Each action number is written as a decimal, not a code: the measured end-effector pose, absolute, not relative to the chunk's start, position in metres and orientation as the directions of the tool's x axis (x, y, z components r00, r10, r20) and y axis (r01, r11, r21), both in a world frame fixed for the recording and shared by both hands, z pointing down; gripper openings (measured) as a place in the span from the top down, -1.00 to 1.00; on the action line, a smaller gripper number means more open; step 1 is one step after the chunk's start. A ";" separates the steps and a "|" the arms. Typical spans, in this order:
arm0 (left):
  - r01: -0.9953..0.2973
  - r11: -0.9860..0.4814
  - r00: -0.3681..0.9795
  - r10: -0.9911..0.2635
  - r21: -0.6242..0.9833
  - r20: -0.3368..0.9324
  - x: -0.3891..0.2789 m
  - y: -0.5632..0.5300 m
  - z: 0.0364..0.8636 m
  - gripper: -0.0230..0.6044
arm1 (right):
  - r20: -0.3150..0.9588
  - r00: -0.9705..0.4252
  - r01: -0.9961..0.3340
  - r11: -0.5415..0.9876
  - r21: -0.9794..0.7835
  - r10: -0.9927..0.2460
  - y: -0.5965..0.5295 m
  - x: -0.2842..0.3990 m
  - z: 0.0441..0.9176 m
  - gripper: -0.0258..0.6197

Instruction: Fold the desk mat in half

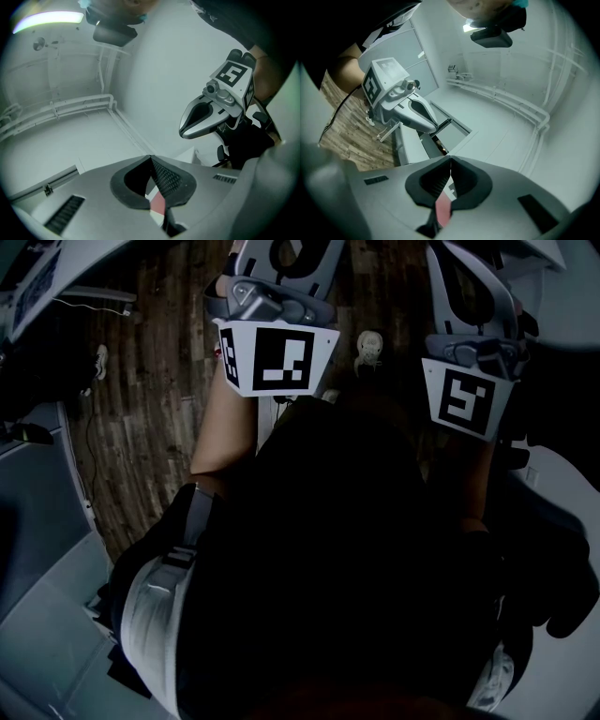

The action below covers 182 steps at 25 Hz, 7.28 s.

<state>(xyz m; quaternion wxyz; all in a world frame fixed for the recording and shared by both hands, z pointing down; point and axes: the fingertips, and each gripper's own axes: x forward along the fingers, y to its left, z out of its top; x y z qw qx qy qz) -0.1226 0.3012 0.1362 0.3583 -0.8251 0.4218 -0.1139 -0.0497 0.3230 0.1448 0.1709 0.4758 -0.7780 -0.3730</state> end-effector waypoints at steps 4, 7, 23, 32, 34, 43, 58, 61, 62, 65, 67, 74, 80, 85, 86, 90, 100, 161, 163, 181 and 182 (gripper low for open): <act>-0.610 -0.380 0.606 -0.789 -0.695 -0.100 -0.122 0.277 0.142 0.89 | -0.094 -0.496 -0.623 0.278 0.731 -0.863 0.299 -0.047 0.147 0.83; -0.604 -0.376 0.604 -0.792 -0.703 -0.096 -0.120 0.260 0.142 0.89 | -0.091 -0.496 -0.624 0.281 0.729 -0.864 0.278 -0.044 0.151 0.83; -0.597 -0.372 0.583 -0.810 -0.711 -0.065 -0.100 0.160 0.140 0.89 | -0.062 -0.528 -0.607 0.325 0.725 -0.847 0.174 -0.027 0.151 0.83; -0.613 -0.391 0.580 -0.813 -0.687 -0.055 -0.078 0.102 0.139 0.89 | -0.012 -0.562 -0.561 0.370 0.740 -0.827 0.114 -0.010 0.156 0.83; -0.613 -0.395 0.581 -0.813 -0.684 -0.050 -0.073 0.090 0.140 0.89 | 0.015 -0.564 -0.542 0.383 0.748 -0.826 0.102 -0.007 0.161 0.83; -0.628 -0.393 0.567 -0.822 -0.672 -0.049 -0.051 0.040 0.147 0.89 | 0.046 -0.578 -0.502 0.399 0.768 -0.815 0.051 0.015 0.171 0.83; -0.632 -0.375 0.533 -0.846 -0.678 -0.029 -0.028 -0.016 0.162 0.89 | 0.045 -0.613 -0.484 0.420 0.768 -0.789 -0.010 0.034 0.180 0.83; -0.627 -0.381 0.535 -0.844 -0.680 -0.020 -0.024 -0.019 0.165 0.89 | 0.039 -0.613 -0.495 0.421 0.760 -0.789 -0.017 0.037 0.183 0.83; -0.625 -0.383 0.535 -0.844 -0.680 -0.016 -0.025 -0.020 0.166 0.89 | 0.037 -0.612 -0.497 0.421 0.759 -0.790 -0.019 0.036 0.184 0.83; -0.629 -0.379 0.529 -0.848 -0.678 -0.017 -0.028 -0.024 0.167 0.89 | 0.031 -0.612 -0.501 0.418 0.758 -0.790 -0.024 0.035 0.186 0.83; -0.642 -0.371 0.522 -0.853 -0.671 -0.028 -0.029 -0.027 0.166 0.89 | 0.011 -0.615 -0.514 0.412 0.753 -0.788 -0.027 0.036 0.183 0.83; -0.646 -0.365 0.513 -0.858 -0.671 -0.027 -0.032 -0.031 0.165 0.89 | -0.005 -0.616 -0.521 0.402 0.753 -0.788 -0.032 0.036 0.180 0.83; -0.650 -0.368 0.502 -0.865 -0.665 -0.012 -0.036 -0.041 0.171 0.89 | -0.026 -0.628 -0.530 0.404 0.745 -0.778 -0.041 0.030 0.178 0.83; -0.654 -0.383 0.503 -0.864 -0.653 0.004 -0.040 -0.054 0.180 0.89 | 0.000 -0.613 -0.530 0.411 0.742 -0.790 -0.056 0.029 0.186 0.83; -0.657 -0.389 0.503 -0.864 -0.646 0.009 -0.041 -0.057 0.182 0.89 | 0.000 -0.613 -0.533 0.413 0.738 -0.790 -0.058 0.028 0.186 0.83; -0.660 -0.401 0.504 -0.863 -0.636 0.021 -0.043 -0.072 0.189 0.89 | 0.018 -0.596 -0.532 0.411 0.741 -0.803 -0.072 0.029 0.193 0.83; -0.614 -0.460 0.561 -0.826 -0.641 0.056 -0.024 -0.110 0.211 0.89 | 0.102 -0.545 -0.519 0.430 0.739 -0.832 -0.110 0.040 0.225 0.83; -0.593 -0.650 0.610 -0.748 -0.474 0.262 -0.049 -0.186 0.312 0.89 | 0.736 -0.355 -0.245 0.817 0.522 -0.577 -0.154 0.018 0.535 0.33; -0.594 -0.651 0.608 -0.748 -0.472 0.266 -0.050 -0.186 0.316 0.89 | 0.748 -0.330 -0.228 0.817 0.529 -0.576 -0.154 0.024 0.547 0.31; -0.607 -0.655 0.594 -0.750 -0.450 0.291 -0.063 -0.196 0.328 0.89 | 0.761 -0.243 -0.240 0.797 0.554 -0.602 -0.175 0.041 0.587 0.21; -0.609 -0.654 0.593 -0.751 -0.449 0.291 -0.064 -0.198 0.328 0.89 | 0.759 -0.245 -0.227 0.796 0.560 -0.604 -0.175 0.040 0.586 0.22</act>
